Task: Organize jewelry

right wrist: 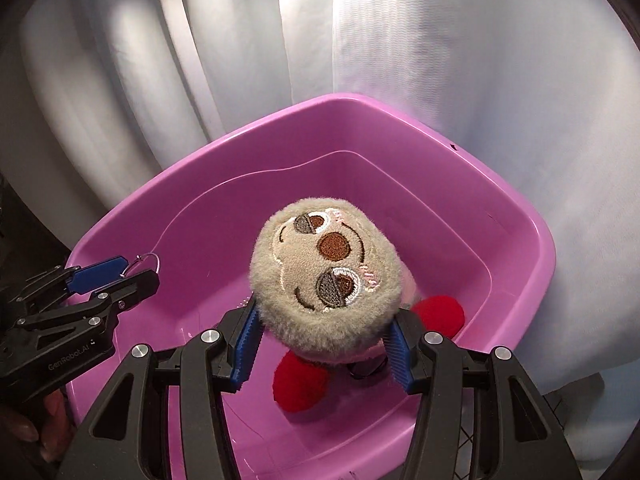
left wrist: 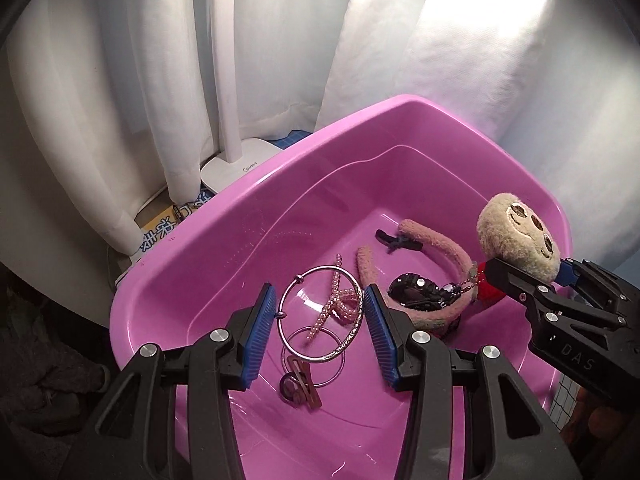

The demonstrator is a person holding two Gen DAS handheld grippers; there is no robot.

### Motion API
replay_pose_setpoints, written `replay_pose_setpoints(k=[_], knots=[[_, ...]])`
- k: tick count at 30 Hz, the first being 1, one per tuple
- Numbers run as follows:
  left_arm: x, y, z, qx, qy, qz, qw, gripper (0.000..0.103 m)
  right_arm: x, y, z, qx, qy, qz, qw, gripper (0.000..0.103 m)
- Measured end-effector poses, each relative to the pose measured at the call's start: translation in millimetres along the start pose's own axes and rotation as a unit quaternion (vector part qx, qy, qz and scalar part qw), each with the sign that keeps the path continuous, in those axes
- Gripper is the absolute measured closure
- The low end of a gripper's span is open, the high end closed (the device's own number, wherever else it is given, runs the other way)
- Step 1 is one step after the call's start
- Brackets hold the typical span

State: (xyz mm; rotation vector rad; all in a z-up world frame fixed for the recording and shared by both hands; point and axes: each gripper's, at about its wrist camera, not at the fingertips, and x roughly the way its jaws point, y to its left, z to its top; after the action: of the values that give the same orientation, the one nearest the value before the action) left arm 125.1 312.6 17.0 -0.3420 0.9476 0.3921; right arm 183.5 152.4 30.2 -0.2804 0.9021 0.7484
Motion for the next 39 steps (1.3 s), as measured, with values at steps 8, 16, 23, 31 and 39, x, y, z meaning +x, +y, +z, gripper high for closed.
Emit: replay_pose_setpoints(k=[8, 16, 23, 31, 39], knots=[[13, -1, 4, 0.013, 0.021, 0.018, 0.9995, 0.057, 14, 2, 2, -0.016, 0.025, -0.024, 0.999, 0.051], [5, 3, 8, -0.002, 0.019, 0.026, 0.9995, 0.018, 16, 8, 10, -0.033, 0.023, -0.07, 0.997, 0.035], [4, 6, 9, -0.008, 0.027, 0.028, 0.9992, 0.018, 5, 13, 9, -0.037, 0.01, -0.082, 0.996, 0.034], [-3, 8, 8, -0.011, 0.018, 0.042, 0.9989, 0.018, -7, 13, 4, -0.029, -0.002, -0.069, 0.997, 0.034], [-10, 5, 8, -0.009, 0.011, 0.049, 0.9987, 0.018, -16, 20, -2, -0.025, -0.011, -0.066, 0.997, 0.034]])
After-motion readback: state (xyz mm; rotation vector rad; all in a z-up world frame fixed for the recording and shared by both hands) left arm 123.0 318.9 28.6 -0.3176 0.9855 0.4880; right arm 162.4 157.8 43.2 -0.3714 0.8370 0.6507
